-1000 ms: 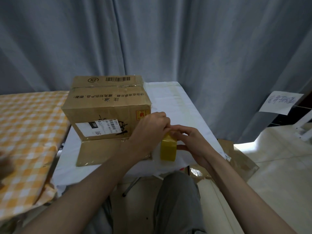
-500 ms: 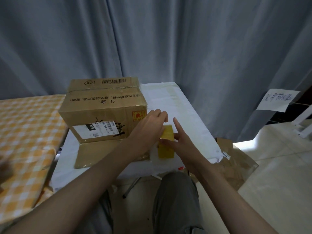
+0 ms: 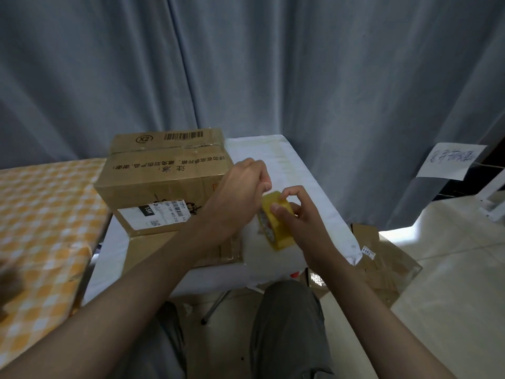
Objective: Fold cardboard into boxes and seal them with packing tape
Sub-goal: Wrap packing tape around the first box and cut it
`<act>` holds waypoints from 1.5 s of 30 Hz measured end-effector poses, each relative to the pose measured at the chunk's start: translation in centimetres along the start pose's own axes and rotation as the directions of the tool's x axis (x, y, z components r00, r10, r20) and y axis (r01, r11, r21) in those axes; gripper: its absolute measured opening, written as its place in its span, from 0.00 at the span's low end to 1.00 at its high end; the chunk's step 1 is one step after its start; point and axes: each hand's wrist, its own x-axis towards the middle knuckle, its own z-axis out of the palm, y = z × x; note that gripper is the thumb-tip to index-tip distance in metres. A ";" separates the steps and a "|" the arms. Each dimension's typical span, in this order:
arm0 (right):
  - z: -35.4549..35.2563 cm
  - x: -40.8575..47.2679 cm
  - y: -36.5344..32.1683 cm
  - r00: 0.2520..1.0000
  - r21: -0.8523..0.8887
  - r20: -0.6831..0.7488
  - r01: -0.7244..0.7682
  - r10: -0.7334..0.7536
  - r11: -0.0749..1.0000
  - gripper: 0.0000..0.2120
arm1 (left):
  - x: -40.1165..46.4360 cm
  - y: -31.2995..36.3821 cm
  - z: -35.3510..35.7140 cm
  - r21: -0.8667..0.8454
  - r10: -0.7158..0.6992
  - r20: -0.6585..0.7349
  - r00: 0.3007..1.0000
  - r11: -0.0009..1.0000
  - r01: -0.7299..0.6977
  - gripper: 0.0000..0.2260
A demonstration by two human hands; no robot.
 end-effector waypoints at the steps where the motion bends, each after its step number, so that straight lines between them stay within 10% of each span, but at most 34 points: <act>1: -0.2 -0.2 -0.4 1.000 -0.014 0.025 0.016 -0.016 1.000 0.08 | 0.4 -0.3 0.0 -0.019 -0.059 0.002 0.998 0.998 0.059 0.05; 13: -2.8 -0.4 -0.7 0.988 -0.303 0.095 0.141 -0.117 0.942 0.14 | 1.1 -1.1 1.6 0.110 -0.103 0.026 0.994 0.989 0.100 0.16; 17: -3.2 1.8 1.0 0.983 -0.624 0.028 0.160 -0.184 0.764 0.21 | 0.6 -2.7 -0.2 0.122 0.092 -0.146 0.985 0.990 -0.075 0.07; 21: -2.7 2.5 3.2 0.966 -0.846 0.034 0.164 -0.256 0.507 0.17 | 1.2 -5.5 -1.6 0.199 -0.030 -0.032 0.999 0.979 0.036 0.20; 30: -1.4 2.4 4.0 0.996 -0.895 0.020 0.057 -0.086 0.442 0.11 | 0.2 -8.9 -0.5 0.266 0.043 -0.003 0.999 0.963 -0.041 0.23; 37: 4.1 4.7 -2.8 0.997 -0.309 -0.060 0.025 -0.046 0.951 0.08 | -0.7 -10.4 -2.4 0.214 0.121 0.059 0.991 0.968 -0.131 0.26; 45: 6.7 5.9 -3.1 0.949 0.087 0.143 -0.294 0.280 0.952 0.14 | -2.2 -11.3 -3.5 0.172 0.135 0.056 0.989 0.975 -0.143 0.26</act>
